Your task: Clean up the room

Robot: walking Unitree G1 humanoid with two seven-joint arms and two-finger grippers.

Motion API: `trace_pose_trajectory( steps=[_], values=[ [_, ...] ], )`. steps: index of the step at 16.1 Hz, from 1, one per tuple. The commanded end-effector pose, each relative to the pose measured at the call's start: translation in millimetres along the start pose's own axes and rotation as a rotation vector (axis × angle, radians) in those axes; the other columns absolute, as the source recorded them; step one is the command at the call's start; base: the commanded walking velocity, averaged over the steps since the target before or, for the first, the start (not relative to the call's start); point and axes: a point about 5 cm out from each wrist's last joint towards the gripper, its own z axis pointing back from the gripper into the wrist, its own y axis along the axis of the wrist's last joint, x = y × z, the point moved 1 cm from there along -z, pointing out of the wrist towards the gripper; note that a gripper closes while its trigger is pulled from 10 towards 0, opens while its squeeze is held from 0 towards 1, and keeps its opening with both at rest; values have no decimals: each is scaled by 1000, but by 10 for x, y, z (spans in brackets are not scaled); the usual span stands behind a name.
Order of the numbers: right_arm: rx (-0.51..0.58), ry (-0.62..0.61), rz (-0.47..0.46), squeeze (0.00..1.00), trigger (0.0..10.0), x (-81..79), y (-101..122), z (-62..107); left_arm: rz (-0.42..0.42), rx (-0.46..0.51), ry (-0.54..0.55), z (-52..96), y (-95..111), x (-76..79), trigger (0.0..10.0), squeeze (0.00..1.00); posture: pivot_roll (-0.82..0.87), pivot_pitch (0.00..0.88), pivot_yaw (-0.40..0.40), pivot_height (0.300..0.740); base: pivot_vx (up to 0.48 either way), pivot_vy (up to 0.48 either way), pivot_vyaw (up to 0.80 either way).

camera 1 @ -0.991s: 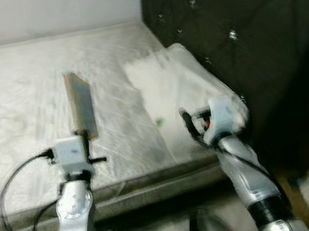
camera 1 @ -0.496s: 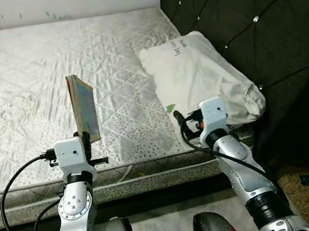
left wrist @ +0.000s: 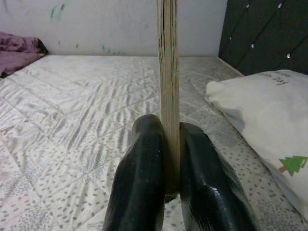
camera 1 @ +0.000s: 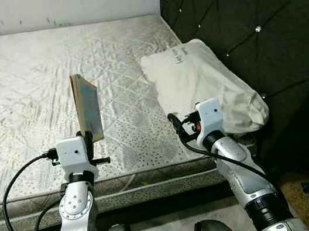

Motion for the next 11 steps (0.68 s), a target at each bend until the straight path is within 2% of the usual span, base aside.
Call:
trace_pose_trajectory(
  steps=[1,7,11],
  values=[
    [26,12,2,0,10000,3,62,-7,-3,69,-13,-53,147,24,10000,0,-95,0,-34,658,480,0,0],
    [29,30,4,0,10000,-8,73,-6,-1,52,-28,-74,128,53,10000,0,-98,0,-33,658,450,0,0],
    [28,29,-3,0,10000,2,70,-7,12,45,-27,-96,117,79,10000,0,-98,0,-33,658,0,0,0]
  ],
)
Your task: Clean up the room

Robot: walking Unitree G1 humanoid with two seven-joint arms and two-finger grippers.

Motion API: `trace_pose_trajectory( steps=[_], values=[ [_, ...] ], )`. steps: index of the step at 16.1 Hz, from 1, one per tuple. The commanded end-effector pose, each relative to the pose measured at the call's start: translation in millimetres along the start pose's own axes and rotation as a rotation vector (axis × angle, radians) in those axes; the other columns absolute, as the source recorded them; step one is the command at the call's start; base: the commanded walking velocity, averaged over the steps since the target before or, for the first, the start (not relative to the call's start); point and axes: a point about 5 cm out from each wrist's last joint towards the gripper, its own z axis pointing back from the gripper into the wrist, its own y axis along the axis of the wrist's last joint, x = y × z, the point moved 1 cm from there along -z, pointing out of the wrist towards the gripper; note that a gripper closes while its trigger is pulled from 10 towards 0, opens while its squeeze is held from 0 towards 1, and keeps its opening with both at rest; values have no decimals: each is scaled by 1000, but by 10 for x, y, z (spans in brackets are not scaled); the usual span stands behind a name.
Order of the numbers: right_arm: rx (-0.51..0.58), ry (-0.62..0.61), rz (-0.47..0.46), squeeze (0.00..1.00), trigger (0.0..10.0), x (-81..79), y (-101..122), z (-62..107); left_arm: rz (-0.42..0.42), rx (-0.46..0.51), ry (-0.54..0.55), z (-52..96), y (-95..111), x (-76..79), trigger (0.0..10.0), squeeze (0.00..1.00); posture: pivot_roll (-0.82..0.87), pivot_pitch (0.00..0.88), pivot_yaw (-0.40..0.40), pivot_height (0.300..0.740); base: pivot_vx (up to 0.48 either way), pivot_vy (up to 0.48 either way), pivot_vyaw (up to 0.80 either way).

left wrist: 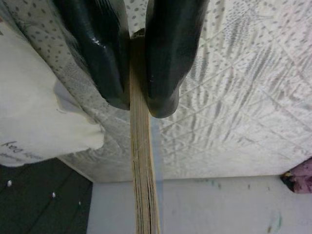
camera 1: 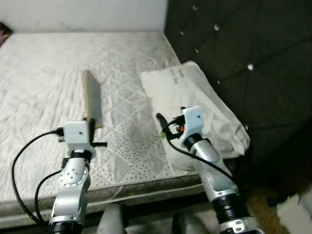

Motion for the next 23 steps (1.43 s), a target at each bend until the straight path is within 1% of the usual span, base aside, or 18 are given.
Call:
trace_pose_trajectory(
  steps=[1,6,8,10,12,21,22,23],
  values=[
    [-16,-37,-10,0,10000,110,-48,55,16,56,-58,-45,129,175,10000,0,-98,0,-33,658,0,0,0],
    [-17,-41,-12,0,10000,121,-49,57,45,51,-55,-84,126,227,10000,0,-101,0,-36,658,0,0,0],
    [-19,-44,-11,0,10000,134,-52,63,72,50,-41,-97,128,255,10000,0,-102,0,-38,633,0,0,0],
    [-22,-43,-10,0,10000,139,-58,65,77,52,-41,-85,135,280,10000,0,-101,0,-42,608,0,0,0],
    [-24,-40,-8,0,10000,139,-62,59,88,52,-25,-86,138,262,10000,0,-96,0,-47,593,0,0,0],
    [-35,-45,-3,0,10000,149,-86,47,153,11,91,-124,91,143,10000,0,-95,0,-49,593,0,0,0],
    [-35,-44,-2,0,10000,150,-86,45,164,-1,101,-126,74,132,10000,0,-95,0,-50,593,0,0,0],
    [-35,-43,-2,0,10000,151,-84,42,192,-24,115,-126,46,124,10000,0,-94,0,-50,593,0,0,0]
  ],
)
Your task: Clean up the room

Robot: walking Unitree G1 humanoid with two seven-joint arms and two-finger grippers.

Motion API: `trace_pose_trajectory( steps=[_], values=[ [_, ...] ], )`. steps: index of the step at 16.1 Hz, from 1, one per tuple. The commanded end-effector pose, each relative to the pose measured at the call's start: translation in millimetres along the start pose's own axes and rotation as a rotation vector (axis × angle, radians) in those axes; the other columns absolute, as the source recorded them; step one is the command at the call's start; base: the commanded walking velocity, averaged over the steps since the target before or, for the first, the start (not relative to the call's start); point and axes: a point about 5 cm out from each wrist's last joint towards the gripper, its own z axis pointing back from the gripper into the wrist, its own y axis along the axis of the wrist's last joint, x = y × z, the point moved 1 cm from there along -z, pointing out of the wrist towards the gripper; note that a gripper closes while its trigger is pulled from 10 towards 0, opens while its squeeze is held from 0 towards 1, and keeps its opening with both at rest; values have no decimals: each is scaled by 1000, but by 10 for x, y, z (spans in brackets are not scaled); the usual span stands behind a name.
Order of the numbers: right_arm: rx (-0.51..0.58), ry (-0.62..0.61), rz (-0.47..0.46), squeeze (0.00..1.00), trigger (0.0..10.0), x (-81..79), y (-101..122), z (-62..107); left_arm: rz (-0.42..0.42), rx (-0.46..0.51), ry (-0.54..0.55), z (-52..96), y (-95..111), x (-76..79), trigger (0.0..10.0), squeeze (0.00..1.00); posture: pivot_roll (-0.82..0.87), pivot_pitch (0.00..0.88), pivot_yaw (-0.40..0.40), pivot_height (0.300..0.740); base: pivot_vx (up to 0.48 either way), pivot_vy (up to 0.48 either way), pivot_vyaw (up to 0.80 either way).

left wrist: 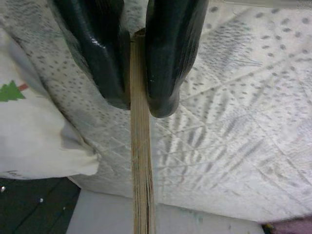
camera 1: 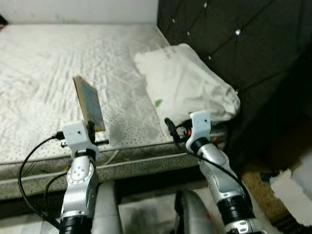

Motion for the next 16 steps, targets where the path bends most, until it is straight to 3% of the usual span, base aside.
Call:
trace_pose_trajectory(
  steps=[1,4,6,8,10,13,16],
  values=[
    [14,-8,13,0,10000,48,52,-12,52,8,-16,-40,81,92,10000,0,-94,0,-50,593,0,0,0],
    [14,-20,18,0,10000,64,57,-15,174,-81,-55,-72,24,204,10000,0,-99,0,-53,593,0,0,0],
    [16,-39,59,0,10000,114,77,9,279,-162,-118,-92,-17,382,10000,0,-108,0,-55,593,0,0,0],
    [10,-40,116,0,10000,292,113,141,337,-223,-167,-79,-60,528,10000,0,-119,2,-61,593,0,0,0],
    [-7,-71,156,0,10000,487,121,246,332,-279,-209,-77,-120,610,10000,0,-140,9,-68,593,0,0,0],
    [-69,-134,223,0,10000,819,66,503,419,-415,-213,-125,-220,743,10000,0,-169,22,-74,593,0,0,0],
    [-71,-146,234,0,10000,864,94,582,407,-445,-220,-218,-239,758,10000,0,-193,30,-77,593,0,0,0]
  ],
)
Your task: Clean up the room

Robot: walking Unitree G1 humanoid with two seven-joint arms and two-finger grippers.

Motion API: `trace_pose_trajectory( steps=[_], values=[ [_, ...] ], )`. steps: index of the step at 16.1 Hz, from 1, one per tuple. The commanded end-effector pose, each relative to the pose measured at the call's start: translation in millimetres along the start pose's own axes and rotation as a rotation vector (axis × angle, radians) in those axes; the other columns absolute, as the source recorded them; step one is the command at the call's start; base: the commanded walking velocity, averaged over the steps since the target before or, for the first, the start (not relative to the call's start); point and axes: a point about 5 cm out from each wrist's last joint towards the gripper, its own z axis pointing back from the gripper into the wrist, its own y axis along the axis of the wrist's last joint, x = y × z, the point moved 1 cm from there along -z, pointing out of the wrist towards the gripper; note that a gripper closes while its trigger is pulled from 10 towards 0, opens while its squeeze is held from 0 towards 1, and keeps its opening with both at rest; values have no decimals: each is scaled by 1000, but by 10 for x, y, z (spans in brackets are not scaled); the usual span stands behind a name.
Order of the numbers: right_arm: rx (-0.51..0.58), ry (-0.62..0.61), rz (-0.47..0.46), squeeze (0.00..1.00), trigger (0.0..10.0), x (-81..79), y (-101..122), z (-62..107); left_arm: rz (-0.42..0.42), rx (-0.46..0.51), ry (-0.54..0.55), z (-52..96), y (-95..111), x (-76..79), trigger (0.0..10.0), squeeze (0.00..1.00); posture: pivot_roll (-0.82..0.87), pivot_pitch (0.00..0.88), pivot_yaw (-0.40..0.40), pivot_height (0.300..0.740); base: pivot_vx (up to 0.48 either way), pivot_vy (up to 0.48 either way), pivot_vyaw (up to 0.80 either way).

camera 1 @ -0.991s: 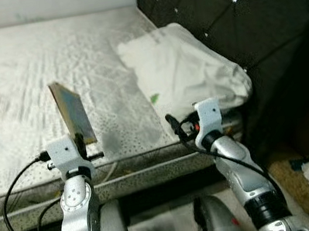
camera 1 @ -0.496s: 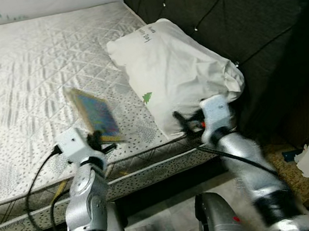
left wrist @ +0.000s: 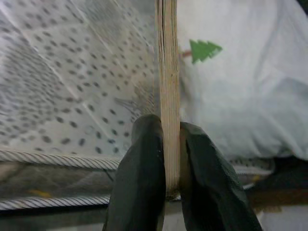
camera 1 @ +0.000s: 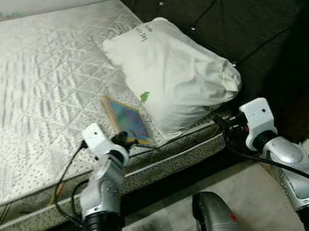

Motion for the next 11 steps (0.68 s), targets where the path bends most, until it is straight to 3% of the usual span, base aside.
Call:
trace_pose_trajectory(
  steps=[1,3,9,11],
  values=[
    [23,-7,6,0,10000,36,88,13,6,-5,-29,-32,35,47,10000,0,-193,30,-77,593,0,0,0],
    [23,-8,-25,0,10000,46,110,39,-11,1,-9,-77,113,9,10000,0,-212,41,-85,593,0,0,0],
    [-32,-12,12,0,10000,155,32,186,3,24,51,-98,194,-176,10000,0,-235,75,-120,593,0,0,0],
    [-42,-14,20,0,10000,178,24,215,-27,54,59,-94,264,-222,10000,0,-240,82,-131,593,0,0,0]
  ],
)
